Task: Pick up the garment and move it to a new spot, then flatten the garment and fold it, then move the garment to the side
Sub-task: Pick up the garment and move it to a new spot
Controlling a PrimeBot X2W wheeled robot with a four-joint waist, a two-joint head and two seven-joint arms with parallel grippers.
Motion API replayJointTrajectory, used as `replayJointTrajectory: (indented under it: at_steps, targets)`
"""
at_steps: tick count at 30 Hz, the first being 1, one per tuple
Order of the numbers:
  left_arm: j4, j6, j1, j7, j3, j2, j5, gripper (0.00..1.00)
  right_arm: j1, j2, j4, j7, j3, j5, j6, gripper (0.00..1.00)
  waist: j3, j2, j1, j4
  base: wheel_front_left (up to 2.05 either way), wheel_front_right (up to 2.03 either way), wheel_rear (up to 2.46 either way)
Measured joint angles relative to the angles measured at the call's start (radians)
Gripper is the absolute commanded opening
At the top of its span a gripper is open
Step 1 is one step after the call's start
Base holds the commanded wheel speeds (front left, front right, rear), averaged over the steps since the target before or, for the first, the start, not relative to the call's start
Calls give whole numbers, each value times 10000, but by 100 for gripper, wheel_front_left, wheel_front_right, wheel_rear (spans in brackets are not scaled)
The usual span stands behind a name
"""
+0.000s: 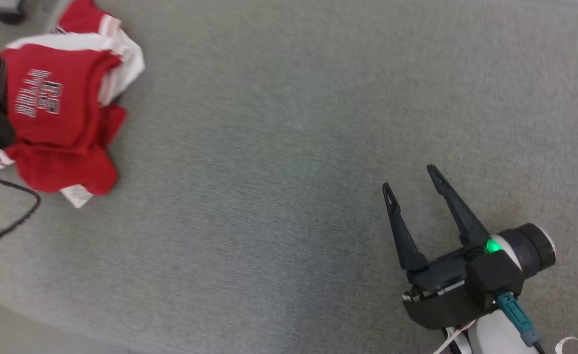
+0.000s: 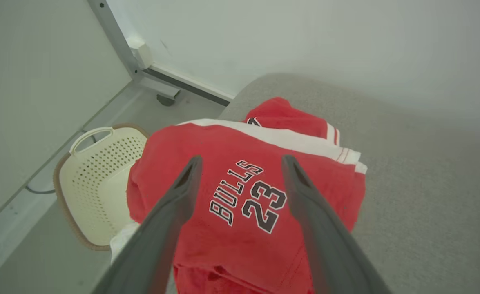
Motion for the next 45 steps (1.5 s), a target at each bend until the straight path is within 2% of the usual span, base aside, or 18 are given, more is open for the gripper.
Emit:
replayJointTrajectory:
  at_steps: [3,6,9,18,19,20,30,41,45]
  targets:
    - [554,0,-555,1152,-263,209,-435,100,-137,8,-52,0,-90,-153,0,100,474,1,0,-238,0,0,0]
    - [1026,-2,-1025,1695,-284,527,-761,100,-234,69,-67,0,-236,-278,0,100,896,1,1,-485,0,0,0]
    - [1413,0,-1254,1787,-307,742,-871,100,-411,169,-138,-4,-259,-339,0,100,1229,0,-2,-765,0,0,0]
    - [2006,4,-1449,1814,-627,746,-1187,100,-679,424,-391,-52,-652,-464,6,100,1951,-2,-5,-1321,0,0,0]
    - [1987,6,-1467,1708,-694,740,-1187,31,-705,443,-397,-52,-669,-495,6,100,1997,-2,-5,-1341,0,0,0]
    - [1939,6,-1479,1607,-811,734,-1181,0,-717,462,-403,-58,-690,-510,10,100,2028,-3,-5,-1350,0,0,0]
    - [890,4,-1507,111,-1714,848,-1269,0,-695,458,-52,-58,-784,-529,2,100,1644,-2,-4,-1161,0,0,0]
    - [-859,4,-1186,-1584,-2615,1503,-1950,0,-137,428,412,0,-602,117,2,100,431,0,-3,-993,0,0,0]
    - [-1682,4,-1192,-1714,-2913,1488,-2220,0,41,424,464,-2,-736,439,2,100,-81,-1,-3,-1024,0,0,0]
